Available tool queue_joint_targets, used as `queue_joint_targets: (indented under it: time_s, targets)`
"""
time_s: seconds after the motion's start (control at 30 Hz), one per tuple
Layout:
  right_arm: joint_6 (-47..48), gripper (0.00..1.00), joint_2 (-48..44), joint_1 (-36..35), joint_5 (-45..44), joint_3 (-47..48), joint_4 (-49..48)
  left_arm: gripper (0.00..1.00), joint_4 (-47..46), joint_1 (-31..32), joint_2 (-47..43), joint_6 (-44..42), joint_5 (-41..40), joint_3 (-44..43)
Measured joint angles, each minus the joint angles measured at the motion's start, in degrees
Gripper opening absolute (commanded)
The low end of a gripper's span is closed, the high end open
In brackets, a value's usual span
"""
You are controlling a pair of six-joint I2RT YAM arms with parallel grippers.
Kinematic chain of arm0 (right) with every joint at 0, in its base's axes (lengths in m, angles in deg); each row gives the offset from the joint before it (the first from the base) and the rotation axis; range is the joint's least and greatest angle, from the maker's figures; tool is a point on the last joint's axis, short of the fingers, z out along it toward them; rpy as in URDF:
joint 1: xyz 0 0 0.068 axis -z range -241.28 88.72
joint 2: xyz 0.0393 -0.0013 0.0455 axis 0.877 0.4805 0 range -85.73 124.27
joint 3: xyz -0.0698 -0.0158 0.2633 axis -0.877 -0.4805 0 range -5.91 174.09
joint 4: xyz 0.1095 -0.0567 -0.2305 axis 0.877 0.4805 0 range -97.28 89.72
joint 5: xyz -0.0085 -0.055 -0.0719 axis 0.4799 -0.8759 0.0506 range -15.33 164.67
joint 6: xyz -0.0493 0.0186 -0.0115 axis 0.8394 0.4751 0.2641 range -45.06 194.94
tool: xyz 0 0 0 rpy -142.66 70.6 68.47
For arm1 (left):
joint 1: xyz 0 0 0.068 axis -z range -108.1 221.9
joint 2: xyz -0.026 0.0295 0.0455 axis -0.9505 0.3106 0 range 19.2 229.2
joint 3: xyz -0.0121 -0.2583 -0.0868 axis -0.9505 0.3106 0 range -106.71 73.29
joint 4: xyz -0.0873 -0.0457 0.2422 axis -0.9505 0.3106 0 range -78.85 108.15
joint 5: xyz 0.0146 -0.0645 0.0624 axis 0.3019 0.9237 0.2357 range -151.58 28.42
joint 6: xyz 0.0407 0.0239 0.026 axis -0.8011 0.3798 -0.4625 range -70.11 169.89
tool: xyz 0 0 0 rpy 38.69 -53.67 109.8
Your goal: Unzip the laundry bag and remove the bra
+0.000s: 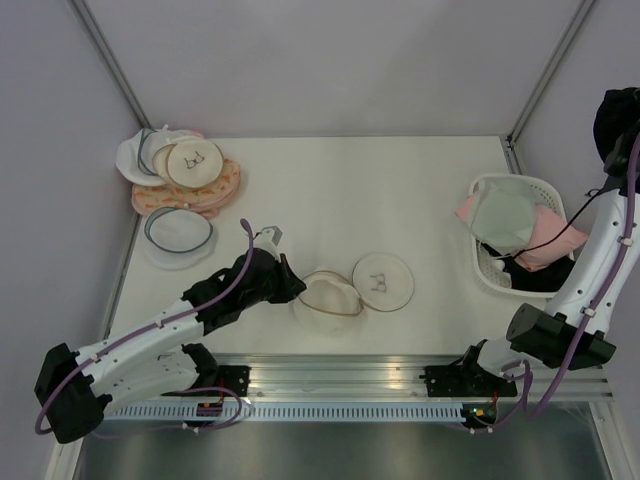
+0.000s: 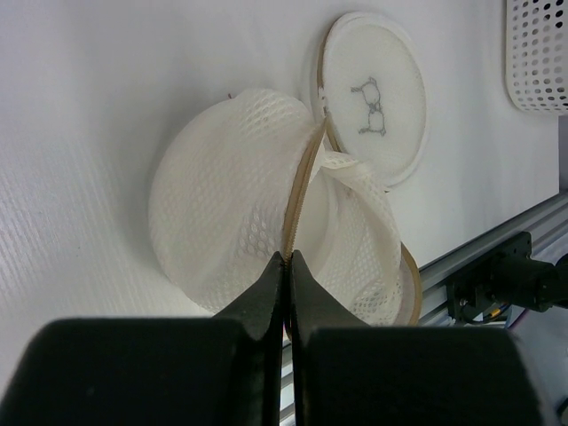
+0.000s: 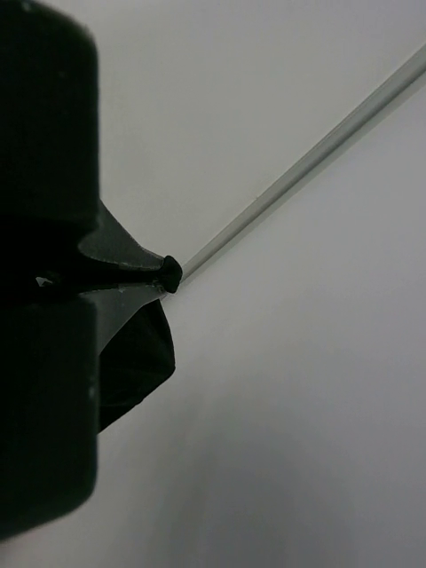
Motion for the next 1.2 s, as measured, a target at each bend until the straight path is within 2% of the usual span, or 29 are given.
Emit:
queue_joint_targets:
  time_s: [0.2, 0.37, 0.53, 0.73, 0.9, 0.93, 0.97, 1.0, 1.07, 1.1, 1.17, 1.2]
  targets:
    - [0.09, 0.01, -0.13, 0.02, 3.48, -7.98, -0.61, 0.02, -0.22, 0.00, 1.46, 0.04, 0.04, -1.53]
    - [-0.50, 0.00, -2.95, -0.26, 7.87, -25.14, -2.43, 0.02, -1.36, 0.00, 4.33, 0.50, 0.72, -1.81]
    - [-1.22, 0.00, -3.85, -1.55, 7.98, -39.76, -2.08, 0.02, -2.16, 0.00, 6.10, 0.83, 2.12, -1.81]
    - [-2.27, 0.00, -3.72, -2.97, 4.39, -46.93, -1.60, 0.02, -3.69, -0.04, 6.10, 0.85, 2.69, -1.70]
    - [-2.62, 0.00, -0.24, -3.34, 2.58, -47.56, -1.95, 0.02, -4.66, -0.22, 6.08, 0.90, 2.84, -1.20]
    - [-2.62, 0.03, 0.48, -3.43, 2.58, -47.60, -2.01, 0.02, -4.79, -0.31, 6.05, 0.90, 2.84, -1.01]
    - [-2.54, 0.14, 0.79, -3.65, 2.62, -47.60, -2.01, 0.02, -4.92, -0.35, 6.01, 0.90, 2.84, -0.81]
    - [-2.60, 0.40, 0.83, -3.76, 2.75, -47.58, -2.01, 0.02, -4.98, -0.46, 5.97, 0.90, 2.84, -0.66]
    - [-2.49, 0.52, 0.63, -4.28, 3.19, -46.62, -1.84, 0.02, -5.07, -0.76, 5.84, 0.92, 2.82, -0.52]
    - [-2.10, 0.64, 0.59, -4.72, 3.63, -45.38, -1.42, 0.02, -5.33, -0.92, 5.73, 0.92, 2.82, -0.50]
    - [-1.49, 0.81, 0.39, -5.70, 4.50, -41.99, -0.66, 0.02, -5.79, -1.27, 5.44, 0.92, 2.82, -0.50]
    - [-1.20, 0.97, 0.11, -6.38, 4.94, -39.78, -0.07, 0.02, -5.92, -1.51, 5.25, 0.92, 2.82, -0.50]
